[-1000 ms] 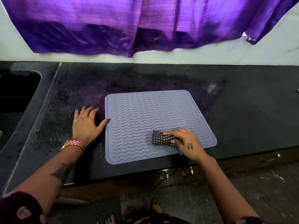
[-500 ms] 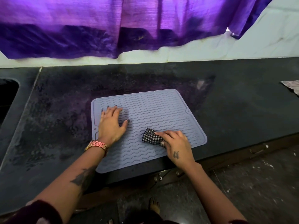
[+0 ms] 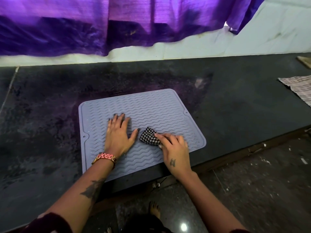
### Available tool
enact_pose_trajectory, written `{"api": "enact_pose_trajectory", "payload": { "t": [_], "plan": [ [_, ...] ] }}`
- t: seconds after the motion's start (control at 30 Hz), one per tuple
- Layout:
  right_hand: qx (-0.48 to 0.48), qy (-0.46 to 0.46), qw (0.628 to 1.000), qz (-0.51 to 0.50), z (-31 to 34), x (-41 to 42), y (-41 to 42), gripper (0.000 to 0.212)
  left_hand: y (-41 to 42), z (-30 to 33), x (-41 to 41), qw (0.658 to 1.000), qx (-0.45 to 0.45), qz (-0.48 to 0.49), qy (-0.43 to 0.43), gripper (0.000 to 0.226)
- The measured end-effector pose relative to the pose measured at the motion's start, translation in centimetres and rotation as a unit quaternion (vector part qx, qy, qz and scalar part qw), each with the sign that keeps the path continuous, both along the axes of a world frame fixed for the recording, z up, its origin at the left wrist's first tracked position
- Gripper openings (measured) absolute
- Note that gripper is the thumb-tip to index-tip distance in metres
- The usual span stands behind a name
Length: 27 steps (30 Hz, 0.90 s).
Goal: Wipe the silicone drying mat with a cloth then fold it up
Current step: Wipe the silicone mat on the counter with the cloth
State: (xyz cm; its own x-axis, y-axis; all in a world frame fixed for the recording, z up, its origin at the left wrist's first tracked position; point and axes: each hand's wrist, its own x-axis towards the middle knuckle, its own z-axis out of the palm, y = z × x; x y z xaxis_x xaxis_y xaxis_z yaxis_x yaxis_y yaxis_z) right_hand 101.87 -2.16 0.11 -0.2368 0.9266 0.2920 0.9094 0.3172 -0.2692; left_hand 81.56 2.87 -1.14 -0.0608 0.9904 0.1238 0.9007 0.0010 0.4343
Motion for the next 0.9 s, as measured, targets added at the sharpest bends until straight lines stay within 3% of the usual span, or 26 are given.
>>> {"api": "enact_pose_trajectory", "payload": {
  "t": [0.17,0.5,0.63,0.9],
  "plan": [
    [0.042,-0.034,0.999,0.004,-0.5,1.5,1.2,0.046,0.3,-0.5,-0.2,1.000,0.007,-0.005,0.016,0.069],
    [0.027,0.022,0.995,-0.094,1.3,4.7,4.0,0.042,0.1,-0.3,-0.1,1.000,0.010,0.000,0.022,0.065],
    [0.019,0.025,0.999,-0.038,0.4,3.2,1.8,0.040,0.3,-0.4,0.0,0.999,0.010,0.002,0.031,0.064],
    [0.047,-0.007,0.998,-0.046,-0.5,4.7,2.6,0.045,0.1,-0.4,-0.1,0.999,0.013,0.003,0.030,0.064]
  ]
}}
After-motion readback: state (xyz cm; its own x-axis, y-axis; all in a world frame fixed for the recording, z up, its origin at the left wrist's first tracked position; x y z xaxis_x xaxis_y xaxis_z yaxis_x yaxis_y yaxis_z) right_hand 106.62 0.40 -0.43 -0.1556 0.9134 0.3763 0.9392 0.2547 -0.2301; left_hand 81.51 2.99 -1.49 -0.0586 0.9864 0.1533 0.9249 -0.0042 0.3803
